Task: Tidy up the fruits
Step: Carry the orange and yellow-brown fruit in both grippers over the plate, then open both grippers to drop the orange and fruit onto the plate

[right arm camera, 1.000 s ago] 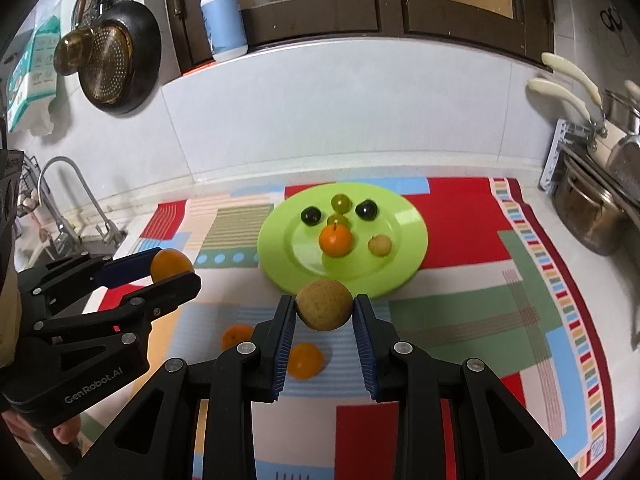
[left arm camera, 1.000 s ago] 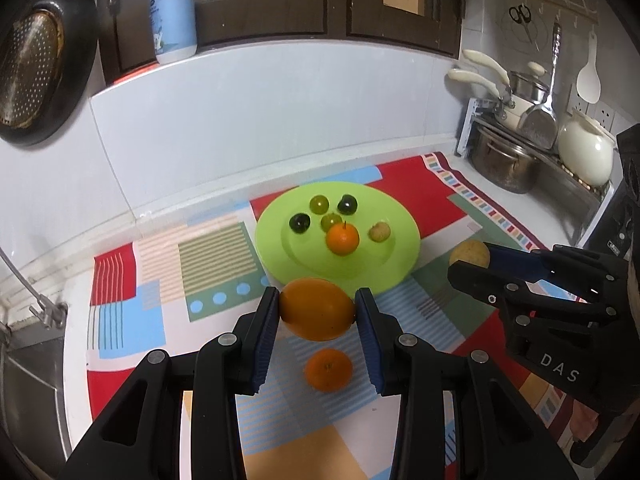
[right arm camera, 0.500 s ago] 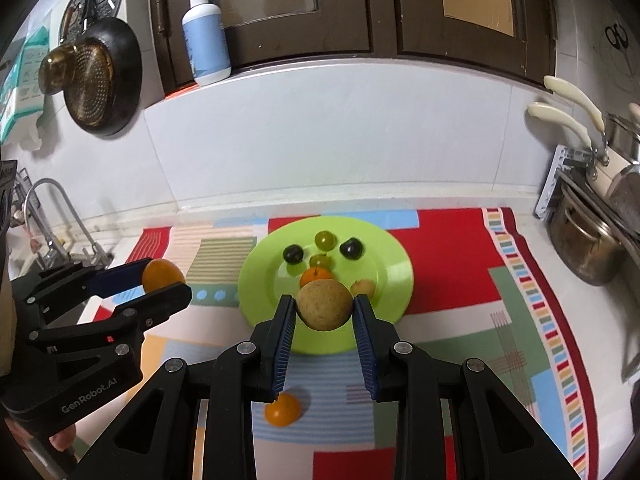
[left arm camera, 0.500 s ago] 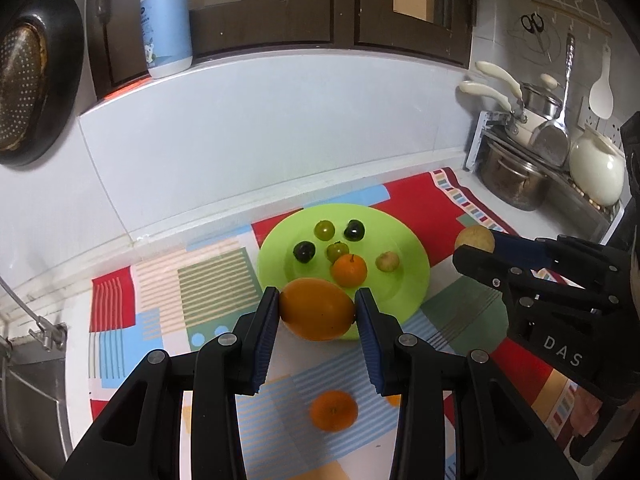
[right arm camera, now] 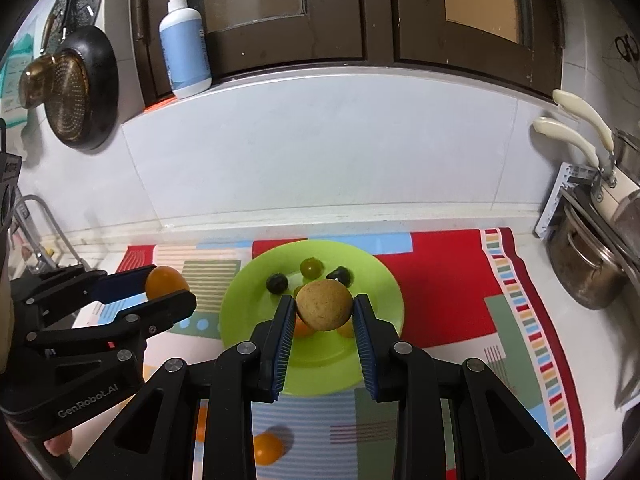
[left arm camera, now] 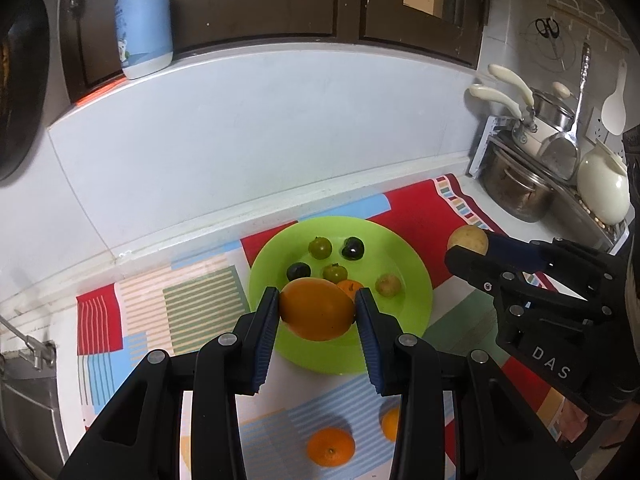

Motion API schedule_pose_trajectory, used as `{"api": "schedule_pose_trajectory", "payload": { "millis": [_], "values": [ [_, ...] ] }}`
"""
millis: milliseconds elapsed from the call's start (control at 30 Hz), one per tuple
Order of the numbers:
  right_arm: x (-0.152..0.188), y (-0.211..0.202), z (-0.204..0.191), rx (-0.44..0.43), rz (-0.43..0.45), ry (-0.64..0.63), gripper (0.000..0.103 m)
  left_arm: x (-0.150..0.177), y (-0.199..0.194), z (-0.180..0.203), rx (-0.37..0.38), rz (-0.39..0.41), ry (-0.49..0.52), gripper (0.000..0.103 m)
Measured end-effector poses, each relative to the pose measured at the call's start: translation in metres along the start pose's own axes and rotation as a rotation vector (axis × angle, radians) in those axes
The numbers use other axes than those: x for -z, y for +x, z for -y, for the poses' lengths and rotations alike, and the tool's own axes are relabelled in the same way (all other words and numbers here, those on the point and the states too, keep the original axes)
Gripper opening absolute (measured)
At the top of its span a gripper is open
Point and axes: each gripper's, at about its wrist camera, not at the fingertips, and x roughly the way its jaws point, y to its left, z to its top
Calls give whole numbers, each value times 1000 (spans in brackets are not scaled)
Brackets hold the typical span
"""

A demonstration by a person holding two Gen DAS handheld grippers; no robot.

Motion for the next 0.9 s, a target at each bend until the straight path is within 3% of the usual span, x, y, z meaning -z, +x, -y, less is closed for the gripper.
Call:
{"api": "schedule_pose_trajectory", "payload": {
  "millis": [900],
  "values": [
    [-14, 100, 16, -13, -158, -48, 31, -20, 95, -15, 39, -180, 0, 38]
  ]
}}
